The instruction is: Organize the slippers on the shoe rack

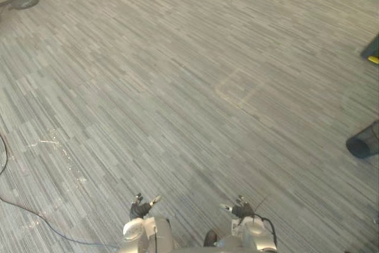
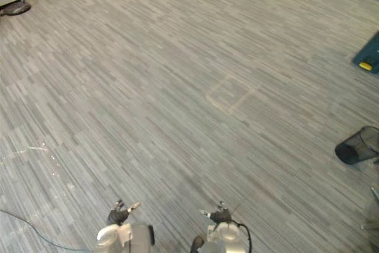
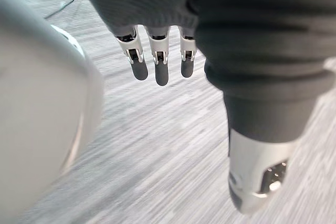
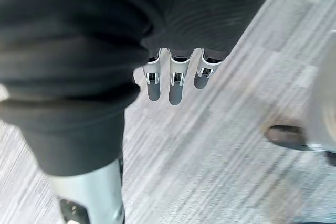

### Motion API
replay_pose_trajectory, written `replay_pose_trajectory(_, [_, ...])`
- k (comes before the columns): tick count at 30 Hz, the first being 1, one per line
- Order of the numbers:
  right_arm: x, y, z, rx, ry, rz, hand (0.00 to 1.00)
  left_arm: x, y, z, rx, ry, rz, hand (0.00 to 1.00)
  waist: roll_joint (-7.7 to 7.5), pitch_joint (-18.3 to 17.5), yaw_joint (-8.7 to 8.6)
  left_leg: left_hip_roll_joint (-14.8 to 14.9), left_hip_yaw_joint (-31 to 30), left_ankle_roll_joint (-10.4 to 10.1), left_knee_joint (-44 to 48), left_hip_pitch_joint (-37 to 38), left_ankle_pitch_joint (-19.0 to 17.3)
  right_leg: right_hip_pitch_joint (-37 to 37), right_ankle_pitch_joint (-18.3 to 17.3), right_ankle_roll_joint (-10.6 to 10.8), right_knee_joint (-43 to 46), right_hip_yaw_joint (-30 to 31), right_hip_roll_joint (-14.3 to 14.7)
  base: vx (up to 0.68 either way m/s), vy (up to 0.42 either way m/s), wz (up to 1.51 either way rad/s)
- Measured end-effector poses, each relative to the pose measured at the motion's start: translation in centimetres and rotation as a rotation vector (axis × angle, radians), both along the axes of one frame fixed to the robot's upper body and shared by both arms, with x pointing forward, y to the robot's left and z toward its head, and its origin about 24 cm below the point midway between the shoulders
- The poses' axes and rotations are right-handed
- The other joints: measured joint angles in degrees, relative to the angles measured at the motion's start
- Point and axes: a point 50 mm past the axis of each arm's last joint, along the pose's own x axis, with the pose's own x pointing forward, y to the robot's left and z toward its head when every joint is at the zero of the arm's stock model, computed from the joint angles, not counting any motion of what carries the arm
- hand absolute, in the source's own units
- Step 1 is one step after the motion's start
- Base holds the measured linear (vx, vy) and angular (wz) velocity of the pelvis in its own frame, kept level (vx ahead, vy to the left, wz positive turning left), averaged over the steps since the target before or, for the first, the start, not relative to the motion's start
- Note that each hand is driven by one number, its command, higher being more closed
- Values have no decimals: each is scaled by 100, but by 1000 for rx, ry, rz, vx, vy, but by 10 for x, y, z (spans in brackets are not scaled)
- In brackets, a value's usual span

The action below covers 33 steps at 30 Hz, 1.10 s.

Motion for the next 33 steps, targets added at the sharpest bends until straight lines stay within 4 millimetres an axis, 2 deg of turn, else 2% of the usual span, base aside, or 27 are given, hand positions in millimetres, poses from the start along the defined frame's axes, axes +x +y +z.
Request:
replay_pose_trajectory(1, [-1,0,0,-1,2,-2,0,1,0,1,2,-8,2,0,-19,15,30,-97,-57,-49,-441,-32,195,80,-75,80,-3,8,-80,594,313,-12])
replay_pose_trajectory(2, [-3,-1,-2,-5,12,-3,0,0,0,1,-1,-9,12,0,-20,-1,113,-225,-92,-19,-950,32,1120,280,-247,240,-5,48,-226,503,282,-10])
replay_pose_trajectory(3, [-4,0,-3,-4,20,-1,0,1,1,1,-4,-10,16,0,-93,-2,128,-306,-40,107,-863,53,1072,324,-263,253,21,89,-291,535,313,-3])
replay_pose_trajectory(4, [-7,1,-4,-2,32,9,0,1,4,1,-1,-10,29,0,-212,-106,132,-443,51,181,-821,57,784,252,-208,140,233,145,-469,439,255,3])
replay_pose_trajectory(6, [-6,0,-4,-4,26,1,0,0,5,1,-1,-5,29,0,-273,-138,141,-522,144,331,-614,175,500,-23,-83,300,1073,341,-680,497,291,-2])
replay_pose_trajectory(7, [-7,-1,-4,-4,29,-4,0,-1,5,-1,-3,4,25,0,-281,-127,142,-542,216,391,-498,379,260,-327,48,483,2022,520,-829,721,392,-25])
replay_pose_trajectory(8, [-9,-3,-5,-6,35,-7,0,-1,4,-3,-4,20,-1,0,-264,-35,118,-590,323,424,-455,984,-126,-1024,477,454,4145,764,-1048,502,262,-26])
replay_pose_trajectory(9, [-10,-3,-6,-6,37,-9,0,-1,3,-3,-4,21,-4,0,-260,-26,103,-593,332,426,-460,1091,-181,-1114,491,455,4453,754,-1058,583,256,-23])
replay_pose_trajectory(11, [-18,-4,-7,-4,50,-10,0,1,-2,-2,-6,13,-30,0,-212,11,25,-601,399,472,-831,1964,-503,-1930,359,388,5783,610,-893,410,96,-10])
replay_pose_trajectory(13, [-12,-5,-3,-9,15,-14,0,3,-3,-1,-8,9,-40,0,-247,15,-71,-601,417,420,-1131,2365,-579,-2463,206,351,5655,245,-777,438,25,1])
replay_pose_trajectory(14, [-10,-6,-1,-11,1,-19,0,3,-5,-2,-12,12,-43,0,-265,20,-173,-603,436,310,-1360,2658,-623,-2847,87,346,5132,-78,-717,439,-9,3])
replay_pose_trajectory(16, [-6,-10,2,-16,-20,-31,0,5,-7,-2,-17,9,-49,0,-258,20,-210,-605,483,192,-1602,3017,-703,-3105,101,313,4005,-446,-645,529,-18,-2])
replay_pose_trajectory(17, [-7,-12,1,-22,-15,-32,0,7,-7,-1,-15,6,-53,0,-254,19,-224,-606,545,167,-1883,3359,-702,-3134,304,197,2692,-691,-503,730,-37,1])
replay_pose_trajectory(18, [-7,-12,1,-21,-14,-31,0,7,-7,-1,-13,7,-57,0,-254,17,-229,-627,540,142,-1985,3498,-689,-3133,487,145,2109,-717,-402,785,-61,9])
replay_pose_trajectory(19, [-8,-11,-1,-19,-4,-28,0,6,-6,-3,-6,17,-70,0,-304,-5,-244,-730,435,81,-2152,3711,-662,-3056,916,32,1281,-651,-275,817,-97,28])
replay_pose_trajectory(20, [-7,-12,-1,-17,-1,-24,0,4,-7,-6,-13,35,-74,0,-283,-34,-315,-704,158,14,-2179,3983,-699,-2957,1667,-740,1176,-497,-170,693,-90,23])
replay_pose_trajectory(21, [-4,-13,0,-22,-7,-22,0,3,-10,-8,-22,46,-75,0,-133,-95,-314,-586,50,-35,-2149,4001,-663,-2975,1520,-637,1369,-572,-118,706,-117,23])
replay_pose_trajectory(22, [-4,-14,0,-23,-5,-30,0,2,-14,-8,-38,45,-79,0,0,-160,-317,-467,-138,-323,-1872,3950,-450,-2974,1142,-695,1667,-649,-77,570,-105,6])
replay_pose_trajectory(23, [-4,-15,0,-18,-7,-41,0,4,-16,-8,-38,40,-85,0,56,-142,-323,-418,-276,-325,-1463,3871,-269,-2866,900,-697,1781,-689,-22,705,-176,4])
replay_pose_trajectory(24, [-4,-13,1,-14,-9,-42,0,4,-17,-8,-38,40,-89,0,146,-98,-336,-282,-406,-319,-602,3605,36,-2618,678,-691,1806,-709,119,689,-150,-23])
replay_pose_trajectory(25, [-4,-10,1,-6,-8,-32,0,-1,-16,-10,-41,55,-73,0,285,-91,-337,-30,-601,-413,1044,2999,946,-2186,497,-731,1592,-595,330,661,-102,-37])
replay_pose_trajectory(26, [-4,-8,0,-2,-1,-24,0,-4,-15,-11,-37,62,-74,0,334,-94,-315,98,-634,-527,1778,2645,1012,-1973,425,-733,1468,-532,461,635,-8,-59])
replay_pose_trajectory(27, [-5,-4,-1,3,8,-7,0,-4,-13,-9,-33,55,-69,0,312,-66,-301,247,-566,-403,2662,2197,811,-1651,327,-765,1334,-354,577,601,41,-63])
replay_pose_trajectory(29, [-4,1,-1,4,9,21,0,-4,-11,-7,-32,43,-67,0,163,-15,-183,300,-337,-157,3138,1421,330,-929,181,-689,925,49,595,631,42,-76])
replay_pose_trajectory(31, [-4,1,-1,3,8,20,0,-6,-9,-5,-29,30,-64,0,98,-16,-137,280,-271,-3,2679,901,21,-516,119,-579,637,348,553,572,143,-88])
replay_pose_trajectory(32, [-3,1,0,1,7,19,0,-4,-7,-1,-22,8,-61,0,44,15,-101,66,-341,63,1503,570,-162,-250,23,-415,529,649,406,512,188,-89])
replay_pose_trajectory(33, [-4,1,0,0,7,19,0,-3,-7,-1,-20,4,-62,0,21,24,-84,-2,-405,63,1225,527,-160,-225,-12,-354,534,714,352,501,270,-91])
